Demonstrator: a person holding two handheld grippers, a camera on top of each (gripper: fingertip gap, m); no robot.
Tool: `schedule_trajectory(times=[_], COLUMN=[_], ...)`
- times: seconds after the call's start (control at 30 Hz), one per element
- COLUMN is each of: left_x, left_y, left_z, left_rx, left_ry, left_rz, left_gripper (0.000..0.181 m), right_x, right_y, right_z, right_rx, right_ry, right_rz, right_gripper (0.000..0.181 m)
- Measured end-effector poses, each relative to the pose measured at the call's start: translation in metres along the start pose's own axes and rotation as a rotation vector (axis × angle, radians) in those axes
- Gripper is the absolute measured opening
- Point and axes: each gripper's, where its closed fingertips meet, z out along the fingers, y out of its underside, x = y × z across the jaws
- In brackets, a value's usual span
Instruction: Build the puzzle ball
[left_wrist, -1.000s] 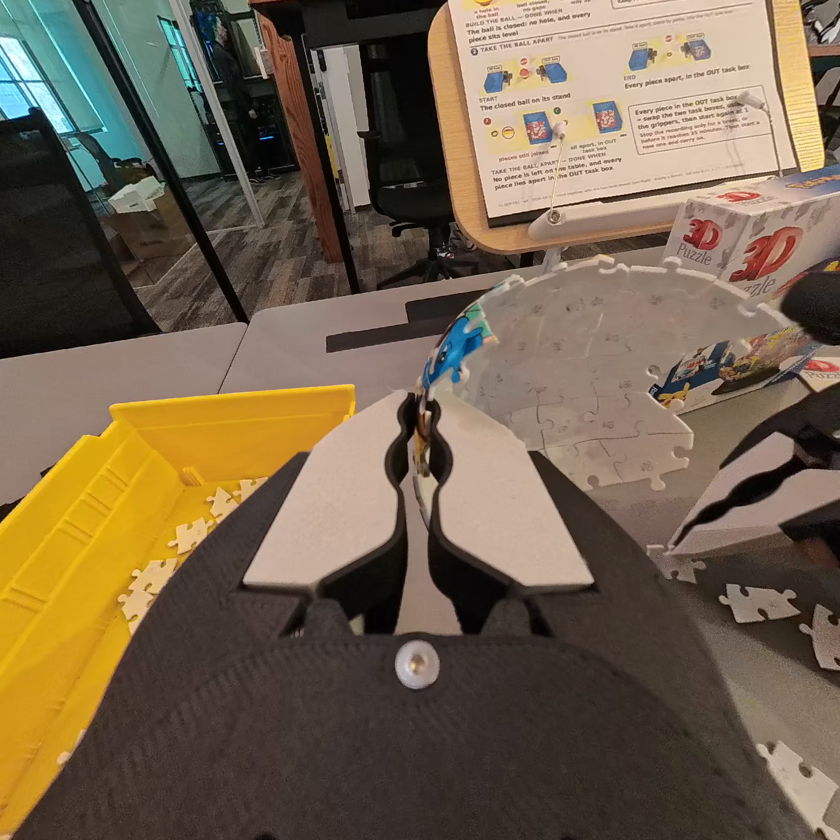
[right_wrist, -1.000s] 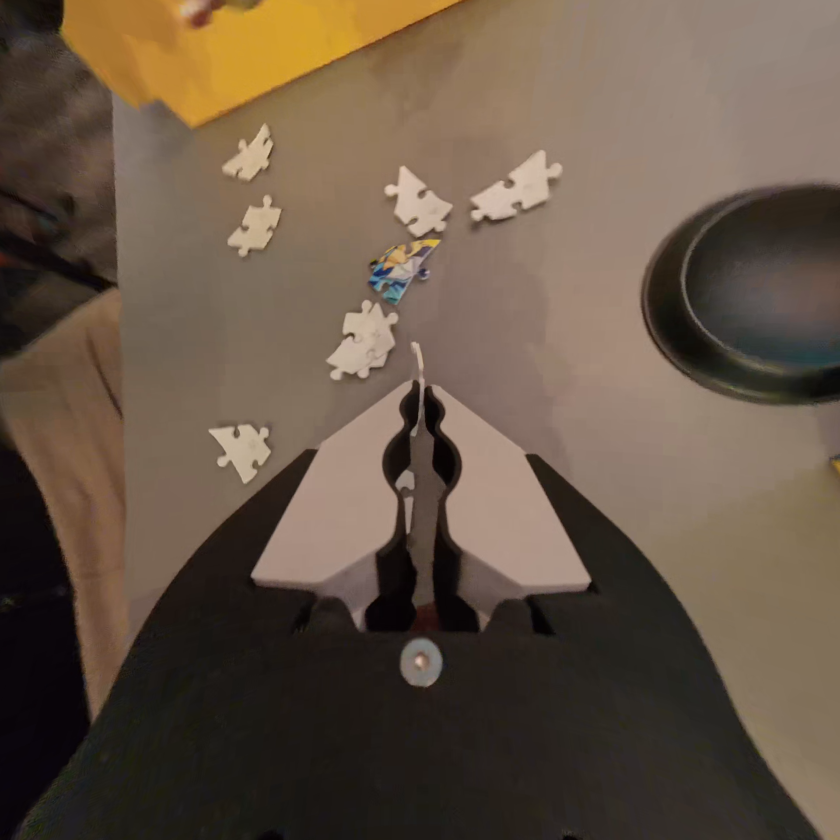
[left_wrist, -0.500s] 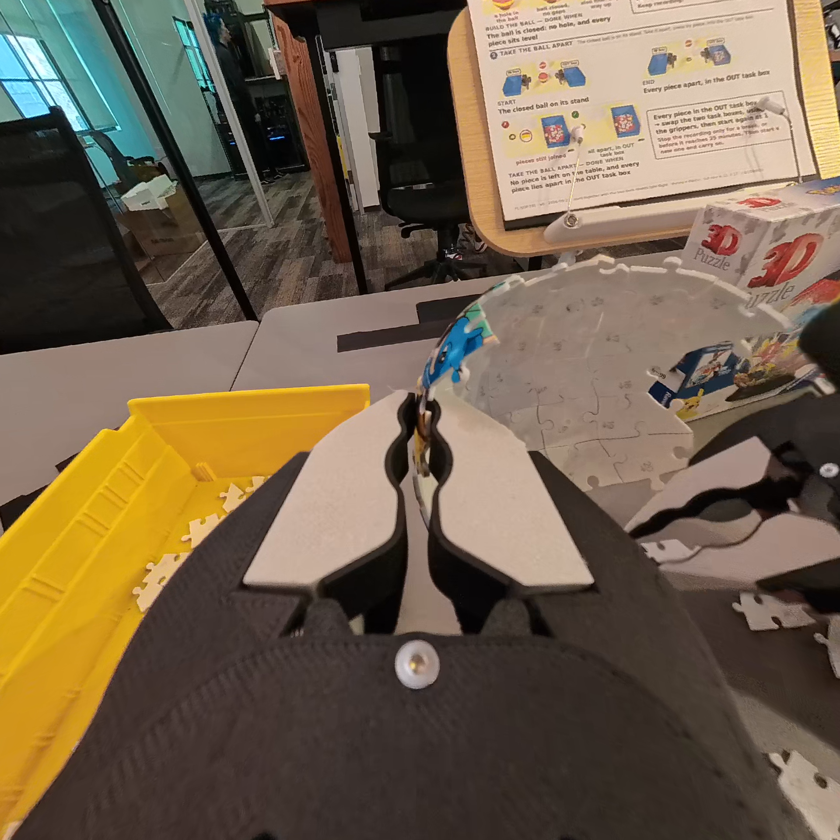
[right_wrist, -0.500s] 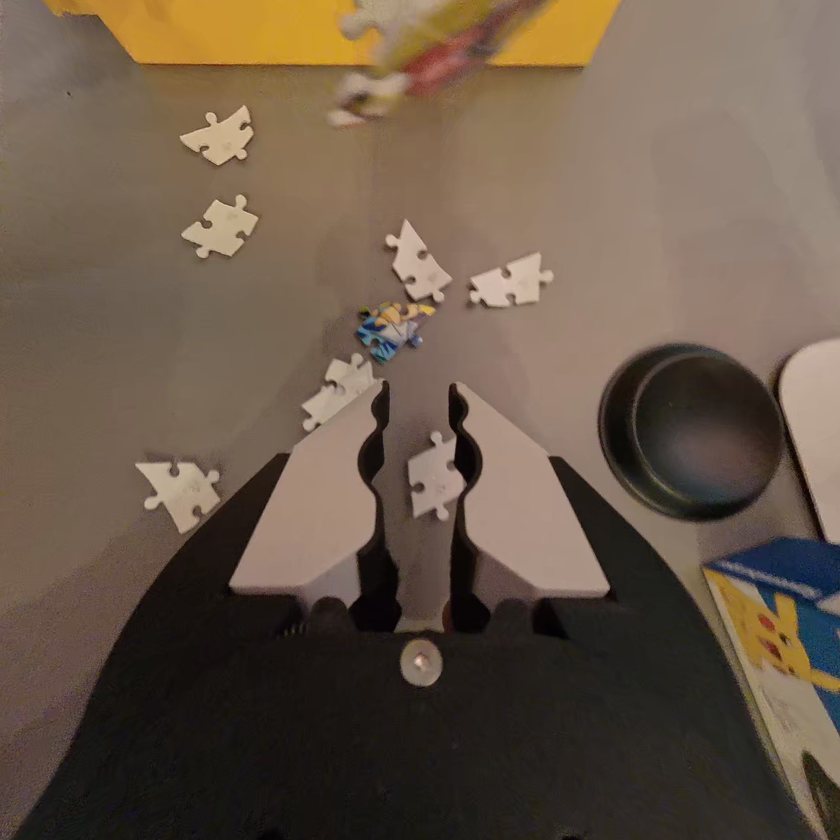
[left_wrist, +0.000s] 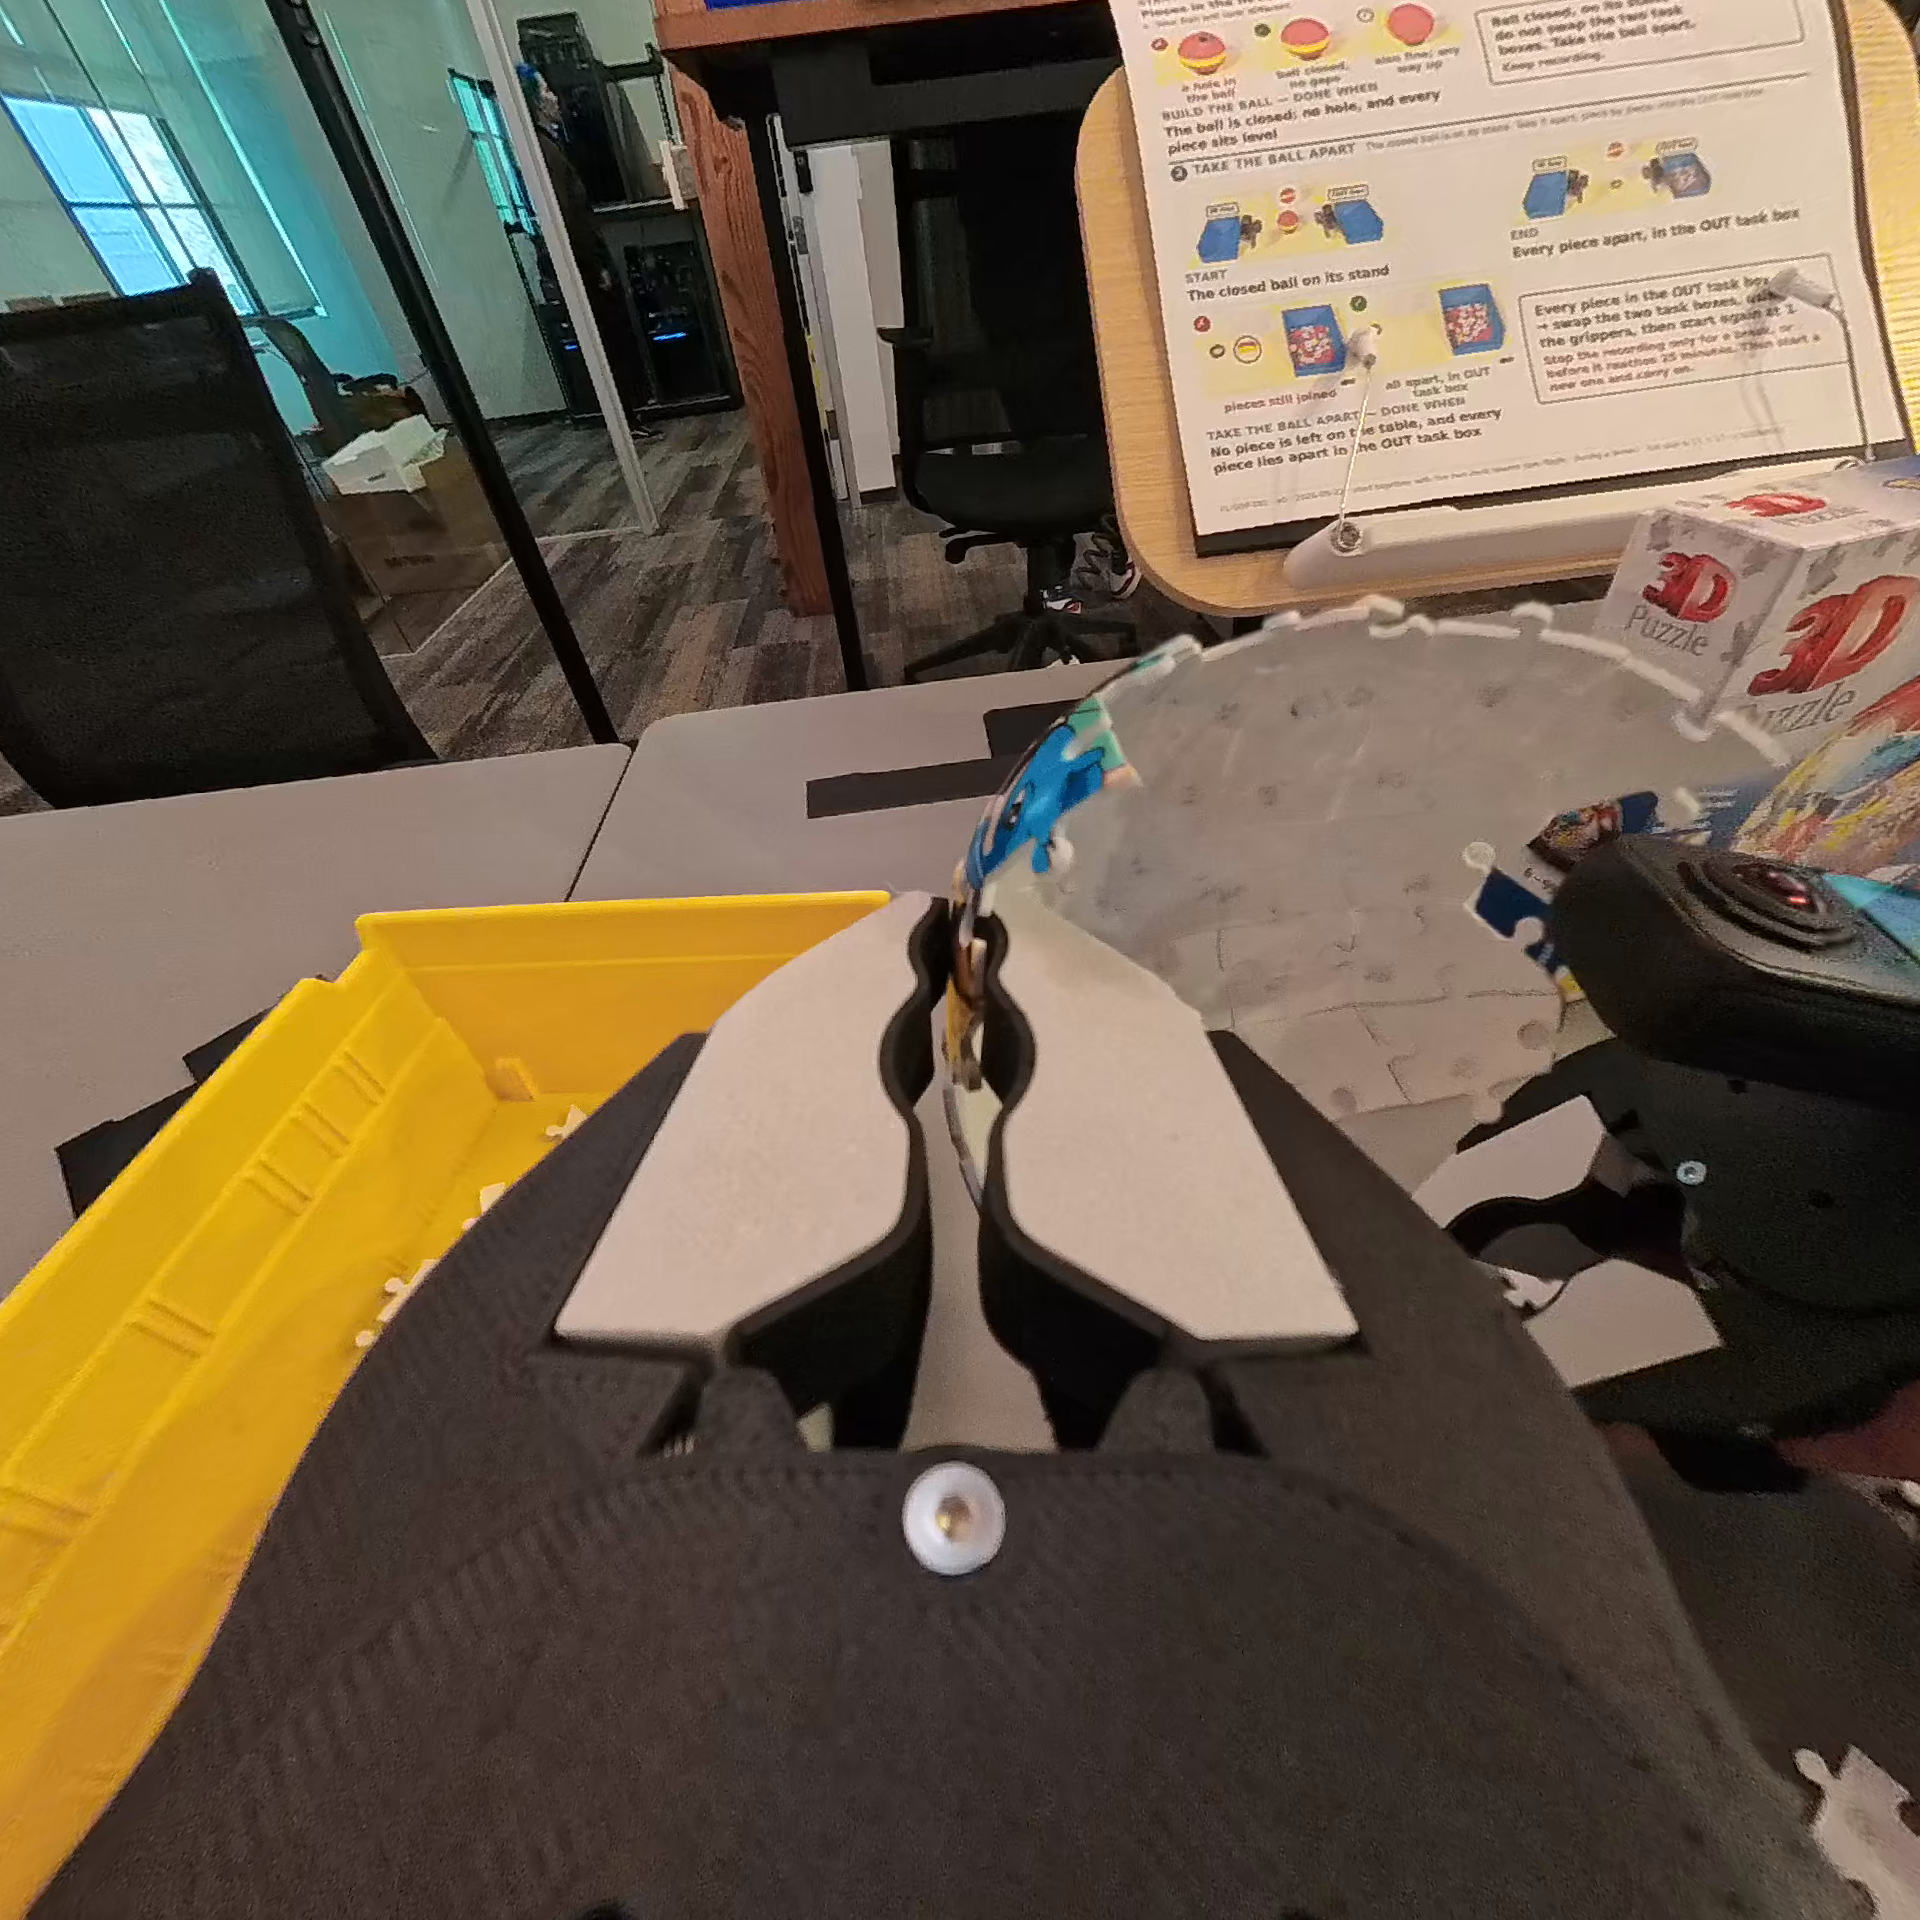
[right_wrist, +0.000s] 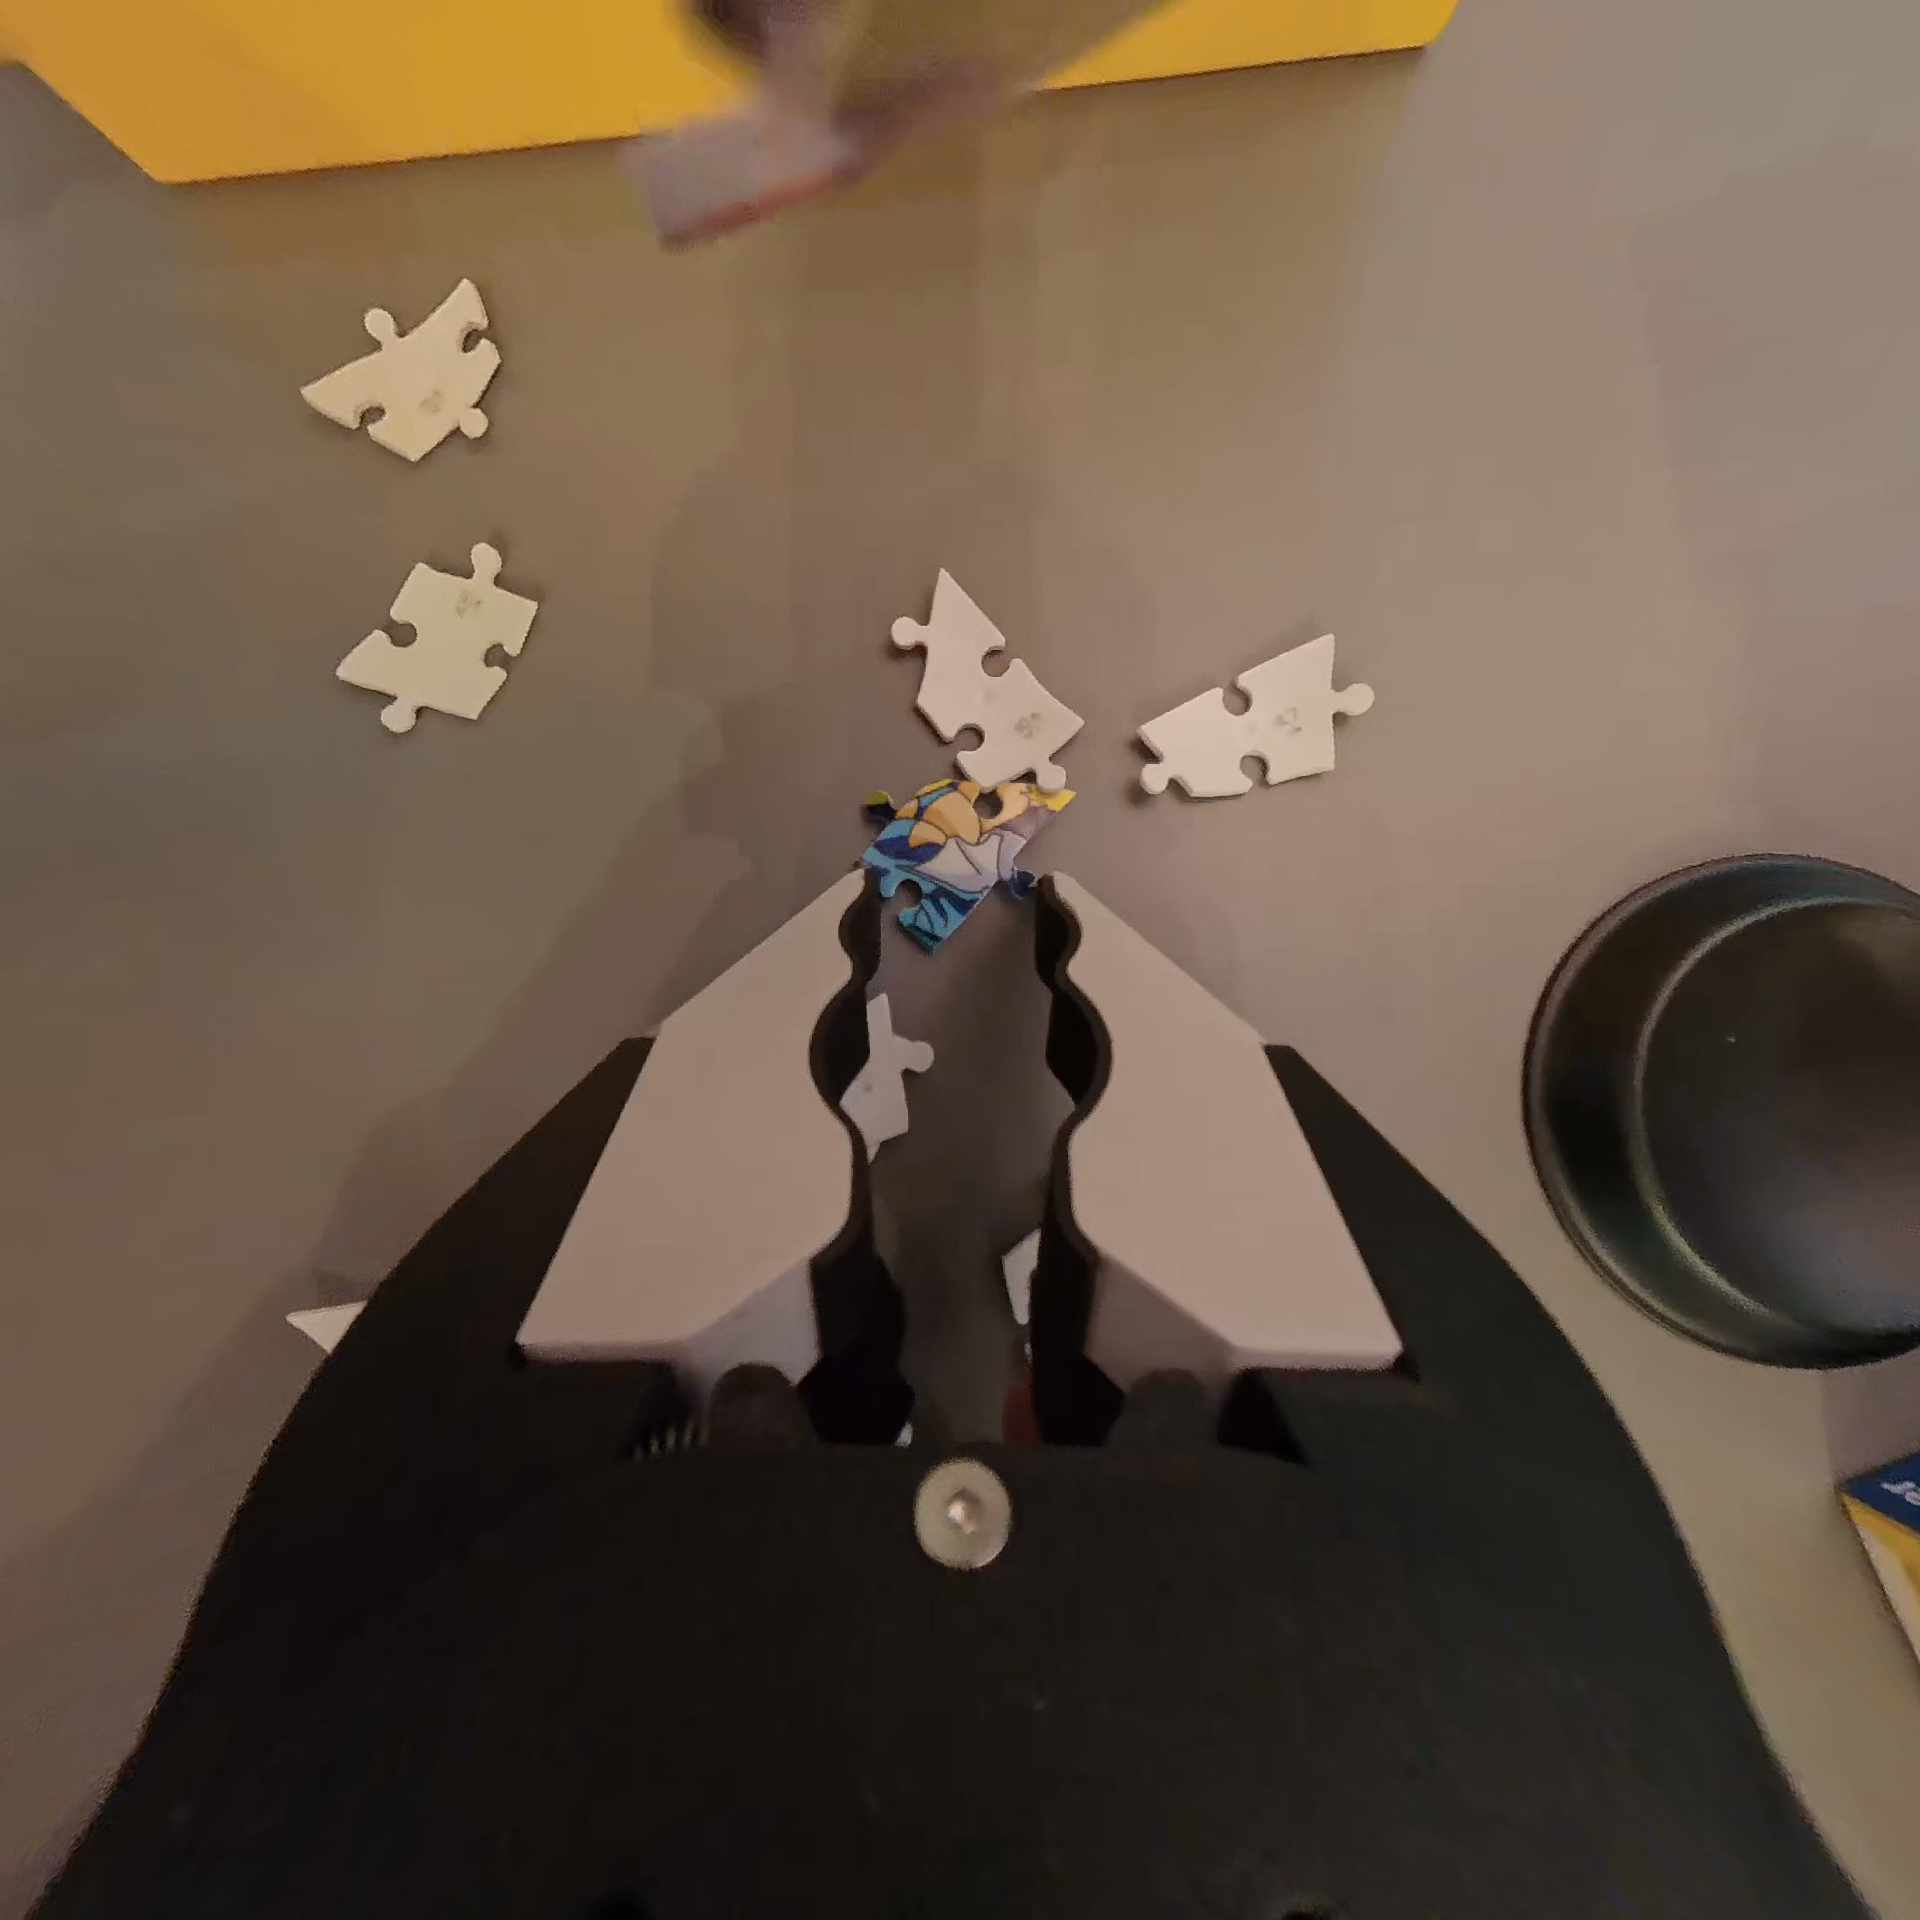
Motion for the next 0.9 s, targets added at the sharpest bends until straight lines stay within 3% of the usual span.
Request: schedule_trajectory(times=[0.07,0.4,0.63,0.9], left_x=[-0.001,-0.008,-0.012,-0.021], left_y=[0.0,-0.003,-0.002,-0.005], left_z=[-0.001,-0.003,-0.002,-0.005], left_rx=[0.0,0.008,0.006,0.012], left_ry=[-0.003,-0.016,-0.023,-0.044], left_rz=[0.001,-0.008,-0.013,-0.015], left_gripper=[0.003,0.003,0.003,0.003], right_x=[-0.001,-0.001,0.007,-0.03], right_y=[-0.001,-0.004,-0.011,-0.009], right_z=[0.0,-0.006,-0.031,-0.02], right_rx=[0.001,0.032,-0.059,-0.136], right_ry=[-0.029,-0.009,0.379,0.531], right_rz=[0.016,-0.048,-0.629,-1.07], right_gripper=[0.02,0.02,0.019,0.016])
